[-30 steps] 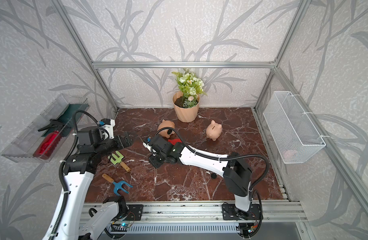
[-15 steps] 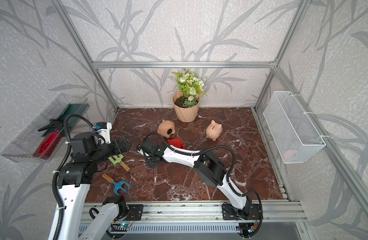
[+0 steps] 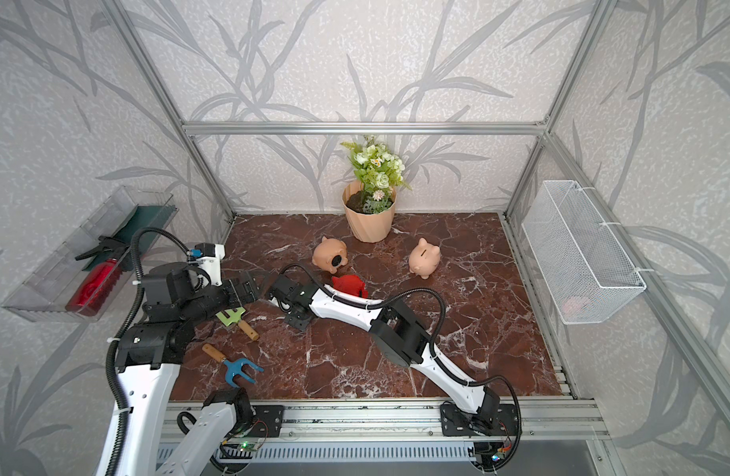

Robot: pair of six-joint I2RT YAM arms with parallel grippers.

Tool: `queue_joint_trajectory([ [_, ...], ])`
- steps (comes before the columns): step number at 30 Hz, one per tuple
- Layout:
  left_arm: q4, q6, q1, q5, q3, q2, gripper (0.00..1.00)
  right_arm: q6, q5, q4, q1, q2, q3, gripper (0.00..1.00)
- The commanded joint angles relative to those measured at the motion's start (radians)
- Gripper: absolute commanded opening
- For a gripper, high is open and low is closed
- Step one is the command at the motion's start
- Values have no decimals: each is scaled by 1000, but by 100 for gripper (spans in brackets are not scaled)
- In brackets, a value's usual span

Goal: Close piggy banks
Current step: Pick up the knob at the center of the board.

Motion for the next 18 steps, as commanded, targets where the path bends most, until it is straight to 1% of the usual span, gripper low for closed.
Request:
queue_joint_trajectory([
  [1,3,15,5,6,-5,-8,99,8,-22,-61,-21,14,27,22],
  [7,2,10,5,8,4,-11,99,-17,-54,-66,-33,12,22,22],
  [18,-5,6,5,7,19,-22,99,-32,-66,-74,-49,16,24,22],
])
